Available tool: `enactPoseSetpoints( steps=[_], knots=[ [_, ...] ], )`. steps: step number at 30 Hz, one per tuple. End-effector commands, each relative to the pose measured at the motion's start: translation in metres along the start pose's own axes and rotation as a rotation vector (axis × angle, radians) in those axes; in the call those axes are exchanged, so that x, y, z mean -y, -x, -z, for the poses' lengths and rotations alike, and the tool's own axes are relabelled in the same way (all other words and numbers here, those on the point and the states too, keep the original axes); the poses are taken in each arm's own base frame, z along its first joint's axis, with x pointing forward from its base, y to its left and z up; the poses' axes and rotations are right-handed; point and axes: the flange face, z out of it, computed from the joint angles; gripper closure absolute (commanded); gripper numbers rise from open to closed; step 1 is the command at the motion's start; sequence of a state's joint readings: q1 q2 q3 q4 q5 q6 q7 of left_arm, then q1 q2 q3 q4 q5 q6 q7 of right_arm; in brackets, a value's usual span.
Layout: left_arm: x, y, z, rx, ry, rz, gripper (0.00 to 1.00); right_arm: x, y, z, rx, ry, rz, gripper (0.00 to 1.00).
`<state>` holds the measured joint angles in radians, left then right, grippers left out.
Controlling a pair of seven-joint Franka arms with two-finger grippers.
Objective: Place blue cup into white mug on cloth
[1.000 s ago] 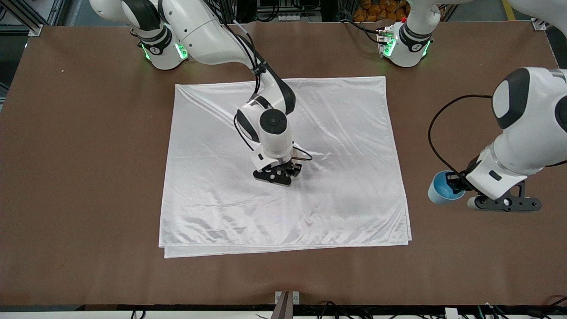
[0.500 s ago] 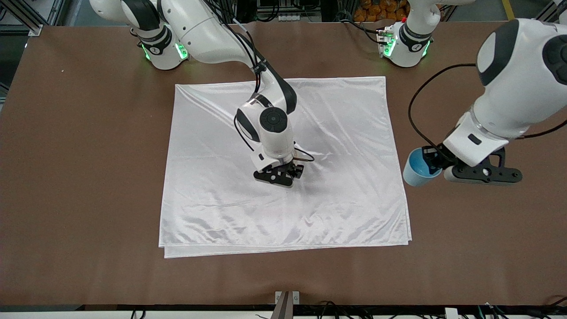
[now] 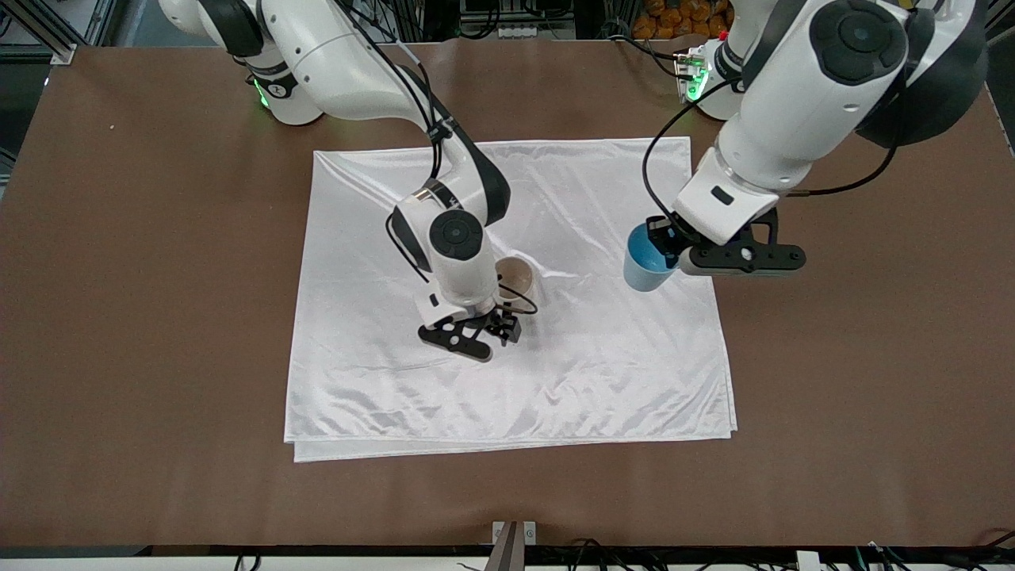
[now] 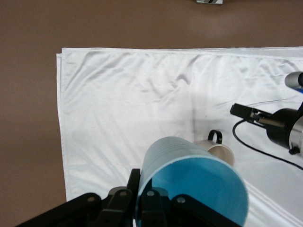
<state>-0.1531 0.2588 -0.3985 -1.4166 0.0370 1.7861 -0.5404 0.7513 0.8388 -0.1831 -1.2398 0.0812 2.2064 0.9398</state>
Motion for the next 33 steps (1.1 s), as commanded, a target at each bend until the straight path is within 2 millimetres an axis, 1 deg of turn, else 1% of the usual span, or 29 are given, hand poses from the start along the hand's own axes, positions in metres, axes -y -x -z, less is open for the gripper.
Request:
enactPoseSetpoints(
  steps=[1, 3, 6, 8, 10, 12, 13, 15, 18, 19, 22, 24, 26, 27, 29, 33],
  knots=[
    [-0.034, 0.019, -0.012, 0.04, 0.017, 0.045, 1.0, -0.031, -0.045, 0.019, -0.007, -0.001, 0.042, 0.0],
    [-0.052, 0.028, -0.017, 0.044, 0.021, 0.045, 1.0, -0.047, -0.066, 0.025, -0.013, -0.005, 0.056, 0.0],
    [-0.071, 0.035, -0.028, 0.042, 0.026, 0.033, 1.0, -0.071, -0.092, 0.029, -0.016, 0.0, 0.076, 0.0],
    [-0.083, 0.041, -0.036, 0.046, 0.028, 0.014, 1.0, -0.092, -0.113, 0.033, -0.016, 0.008, 0.068, 0.0],
    [-0.096, 0.045, -0.052, 0.058, 0.031, 0.0, 1.0, -0.118, -0.135, 0.033, -0.002, 0.022, 0.055, 0.0],
    [-0.116, 0.055, -0.061, 0.045, 0.033, -0.01, 1.0, -0.141, -0.155, 0.034, -0.002, 0.028, 0.069, 0.0],
    [-0.123, 0.057, -0.069, 0.041, 0.03, -0.004, 1.0, -0.152, -0.163, 0.034, -0.003, 0.03, 0.084, 0.0],
    [-0.131, 0.057, -0.084, 0.032, 0.023, 0.016, 1.0, -0.177, -0.183, 0.033, -0.003, 0.035, 0.121, 0.0],
    [-0.146, 0.062, -0.108, 0.025, 0.019, -0.002, 1.0, -0.207, -0.204, 0.032, 0.003, 0.034, 0.174, 0.0],
    [-0.15, 0.061, -0.117, 0.024, 0.023, -0.002, 1.0, -0.223, -0.214, 0.031, 0.004, 0.034, 0.187, 0.0],
    [-0.155, 0.057, -0.141, 0.026, 0.045, 0.0, 1.0, -0.259, -0.236, 0.031, 0.006, 0.034, 0.215, 0.0],
    [-0.158, 0.055, -0.154, 0.03, 0.057, 0.001, 1.0, -0.279, -0.246, 0.032, 0.007, 0.032, 0.236, 0.0],
    [-0.163, 0.058, -0.167, 0.042, 0.055, -0.008, 1.0, -0.298, -0.256, 0.036, 0.004, 0.035, 0.256, 0.0],
    [-0.163, 0.058, -0.173, 0.048, 0.051, -0.008, 1.0, -0.302, -0.259, 0.04, 0.0, 0.033, 0.266, 0.0],
    [-0.162, 0.057, -0.183, 0.059, 0.046, -0.007, 1.0, -0.315, -0.261, 0.043, 0.006, 0.035, 0.277, 0.0],
    [-0.161, 0.057, -0.202, 0.075, 0.034, -0.012, 1.0, -0.331, -0.257, 0.059, 0.029, 0.04, 0.274, 0.0]
  ],
)
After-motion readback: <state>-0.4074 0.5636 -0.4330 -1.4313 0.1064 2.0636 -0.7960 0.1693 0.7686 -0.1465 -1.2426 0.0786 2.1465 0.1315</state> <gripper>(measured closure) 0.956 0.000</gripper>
